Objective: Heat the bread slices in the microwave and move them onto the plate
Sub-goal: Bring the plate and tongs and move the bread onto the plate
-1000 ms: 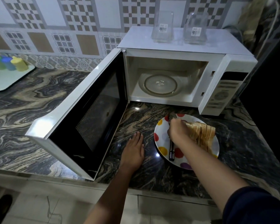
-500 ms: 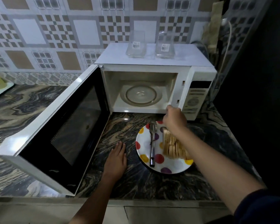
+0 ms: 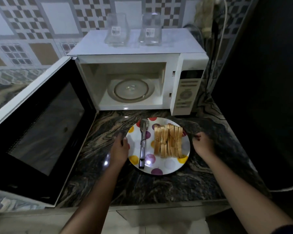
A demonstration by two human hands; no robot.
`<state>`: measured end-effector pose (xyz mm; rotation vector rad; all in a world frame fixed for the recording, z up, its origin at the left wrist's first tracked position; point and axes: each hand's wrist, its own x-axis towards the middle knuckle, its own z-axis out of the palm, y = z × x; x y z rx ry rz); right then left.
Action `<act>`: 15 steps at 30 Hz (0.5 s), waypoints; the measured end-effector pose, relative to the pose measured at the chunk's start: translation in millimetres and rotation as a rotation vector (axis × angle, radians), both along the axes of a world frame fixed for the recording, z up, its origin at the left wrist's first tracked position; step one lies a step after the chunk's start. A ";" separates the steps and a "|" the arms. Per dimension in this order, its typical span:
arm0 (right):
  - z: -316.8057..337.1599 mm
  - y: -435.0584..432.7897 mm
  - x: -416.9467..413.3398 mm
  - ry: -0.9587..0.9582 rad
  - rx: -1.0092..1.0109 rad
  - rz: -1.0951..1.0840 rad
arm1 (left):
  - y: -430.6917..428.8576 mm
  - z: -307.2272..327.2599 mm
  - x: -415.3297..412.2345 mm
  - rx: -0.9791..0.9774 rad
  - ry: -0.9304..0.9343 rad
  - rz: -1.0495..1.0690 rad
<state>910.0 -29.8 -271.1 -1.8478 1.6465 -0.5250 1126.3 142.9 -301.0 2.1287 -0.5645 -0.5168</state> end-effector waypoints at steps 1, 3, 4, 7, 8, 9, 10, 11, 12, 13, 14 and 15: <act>-1.6 0.6 2.3 0.002 0.046 0.034 | -4.8 -0.7 0.6 0.003 0.015 0.000; -1.9 0.0 7.9 0.009 0.124 0.087 | -12.5 -1.4 4.1 0.008 0.027 0.001; -2.5 -1.5 10.0 0.028 0.138 0.107 | -15.3 -1.4 6.6 0.002 0.042 0.004; -4.1 -9.4 10.2 0.087 0.123 0.151 | -18.9 -0.7 13.2 0.017 0.075 0.011; -4.8 -12.3 9.8 0.081 0.133 0.161 | -19.7 -2.4 14.3 0.016 0.079 0.023; -5.3 -14.5 9.7 0.058 0.152 0.168 | -20.3 -3.7 13.1 0.007 0.086 0.040; -6.3 -15.7 10.3 0.025 0.171 0.174 | -21.2 -5.0 10.3 -0.011 0.088 0.056; -7.4 -15.7 11.1 -0.008 0.192 0.175 | -21.9 -6.8 6.5 -0.030 0.085 0.078; -8.7 -15.2 12.2 -0.043 0.209 0.172 | -22.3 -6.9 1.3 -0.052 0.086 0.101; -10.6 -14.1 13.5 -0.078 0.224 0.161 | -22.4 -7.4 -3.8 -0.084 0.097 0.126; -12.3 -13.1 15.0 -0.120 0.237 0.140 | -22.5 -7.2 -8.6 -0.137 0.123 0.152; -13.9 -12.0 16.2 -0.167 0.251 0.113 | -22.5 -6.9 -12.3 -0.193 0.154 0.175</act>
